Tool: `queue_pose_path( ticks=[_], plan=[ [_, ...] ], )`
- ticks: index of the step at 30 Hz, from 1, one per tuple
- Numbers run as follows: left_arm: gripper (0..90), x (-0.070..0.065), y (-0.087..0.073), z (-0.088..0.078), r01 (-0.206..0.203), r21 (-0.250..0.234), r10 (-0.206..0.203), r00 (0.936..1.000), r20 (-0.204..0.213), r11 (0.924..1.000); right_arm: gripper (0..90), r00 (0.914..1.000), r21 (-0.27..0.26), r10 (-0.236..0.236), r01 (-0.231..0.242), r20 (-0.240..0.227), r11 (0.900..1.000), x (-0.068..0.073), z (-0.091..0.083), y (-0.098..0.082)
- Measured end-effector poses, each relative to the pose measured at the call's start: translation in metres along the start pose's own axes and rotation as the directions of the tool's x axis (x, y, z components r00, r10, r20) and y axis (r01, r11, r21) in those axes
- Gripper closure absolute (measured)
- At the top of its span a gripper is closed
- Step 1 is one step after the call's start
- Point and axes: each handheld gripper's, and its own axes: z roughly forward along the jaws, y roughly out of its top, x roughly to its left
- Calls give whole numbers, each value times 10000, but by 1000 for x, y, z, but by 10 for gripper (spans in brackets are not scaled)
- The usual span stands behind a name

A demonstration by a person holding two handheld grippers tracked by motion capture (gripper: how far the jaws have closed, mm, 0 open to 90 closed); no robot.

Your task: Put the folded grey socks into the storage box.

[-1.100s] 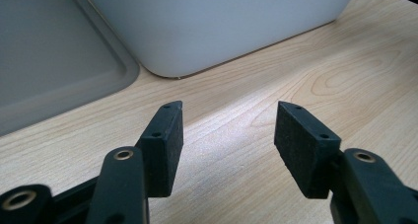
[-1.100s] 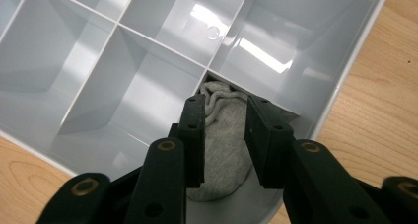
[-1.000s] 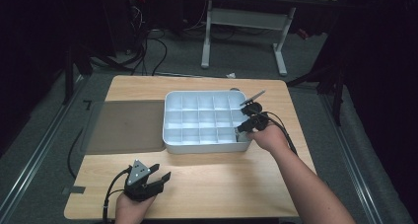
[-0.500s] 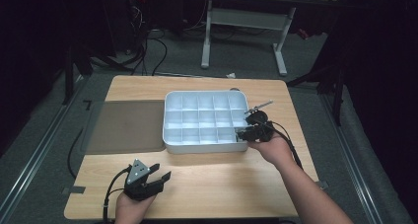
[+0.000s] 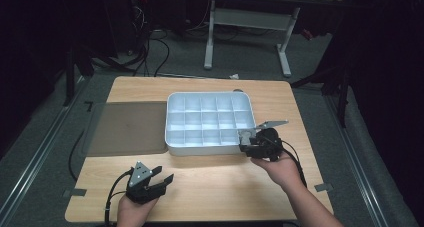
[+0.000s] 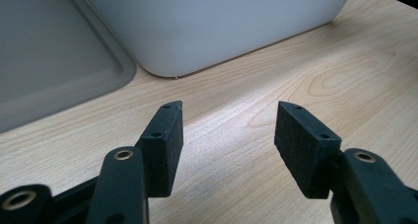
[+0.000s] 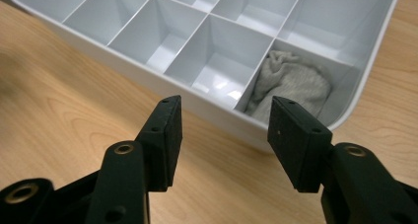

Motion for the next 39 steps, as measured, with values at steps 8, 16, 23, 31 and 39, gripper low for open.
queue_pose_path(
  ticks=[8,16,23,31,39],
  plan=[
    [449,-3,0,-1,-71,-94,72,10000,69,9999,465,9996,-952,-247,234,-125,9952,15,-4,-33],
    [448,-7,0,1,-205,-67,206,9997,152,9998,479,9977,-1988,-654,679,192,9777,22,-1,-66],
    [449,-9,0,-2,-249,-138,250,9997,86,9996,465,9990,-2446,-372,422,251,9687,26,9,-93],
    [449,-11,-6,-2,-220,-1,220,9998,37,9998,463,9993,-3487,-193,296,328,9368,32,12,-127],
    [445,-12,-6,0,-301,99,301,9995,41,9995,466,9996,-3388,-32,126,285,9408,21,12,-133]
  ],
)
